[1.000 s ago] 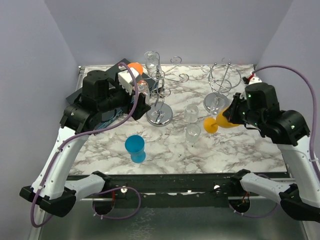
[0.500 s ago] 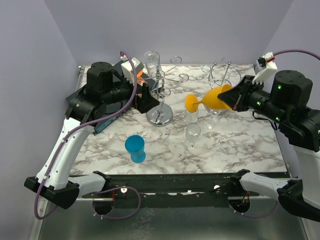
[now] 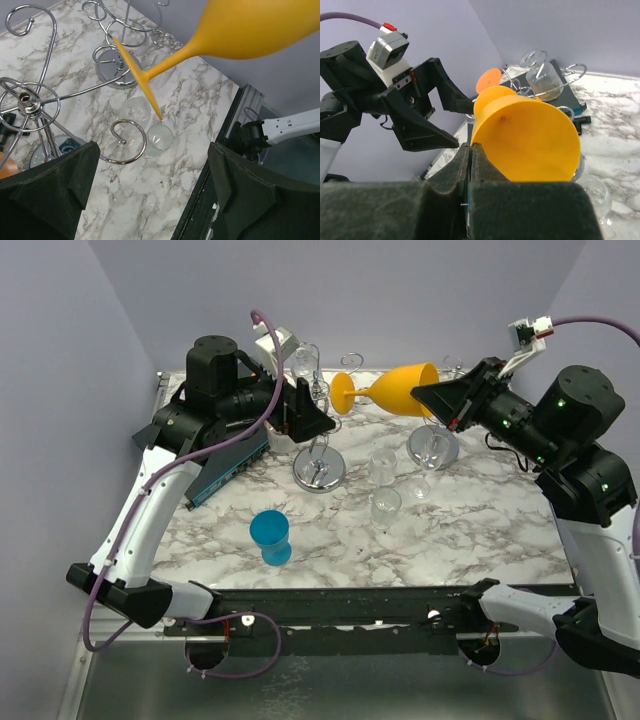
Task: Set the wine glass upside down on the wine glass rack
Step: Turn the wine glass upside down at the wine rack.
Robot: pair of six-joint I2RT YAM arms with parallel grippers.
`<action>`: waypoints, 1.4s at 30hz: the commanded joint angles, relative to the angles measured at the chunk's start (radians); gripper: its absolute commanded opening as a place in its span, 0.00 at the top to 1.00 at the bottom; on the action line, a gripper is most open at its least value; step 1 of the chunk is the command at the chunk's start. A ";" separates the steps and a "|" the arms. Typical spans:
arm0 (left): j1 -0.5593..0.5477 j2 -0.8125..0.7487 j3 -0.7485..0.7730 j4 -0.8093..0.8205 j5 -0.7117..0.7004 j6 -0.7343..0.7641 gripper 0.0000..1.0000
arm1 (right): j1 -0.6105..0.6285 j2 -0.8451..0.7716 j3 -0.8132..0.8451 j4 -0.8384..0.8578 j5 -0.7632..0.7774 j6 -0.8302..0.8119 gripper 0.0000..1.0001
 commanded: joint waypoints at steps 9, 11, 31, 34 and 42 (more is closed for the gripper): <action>0.001 0.045 0.053 0.063 -0.015 -0.001 0.01 | -0.004 0.005 -0.084 0.260 -0.099 0.050 1.00; 0.001 0.048 0.059 0.074 -0.027 0.015 0.02 | -0.004 0.002 -0.096 0.266 -0.113 0.059 1.00; 0.001 0.064 0.149 0.086 -0.063 0.139 1.00 | -0.004 -0.093 -0.295 0.366 -0.192 0.128 0.81; 0.001 0.058 0.180 0.087 -0.068 0.209 1.00 | -0.004 -0.112 -0.303 0.308 -0.185 0.102 0.41; -0.001 -0.041 0.121 0.146 0.030 0.553 1.00 | -0.004 -0.130 -0.167 0.005 -0.102 -0.034 0.01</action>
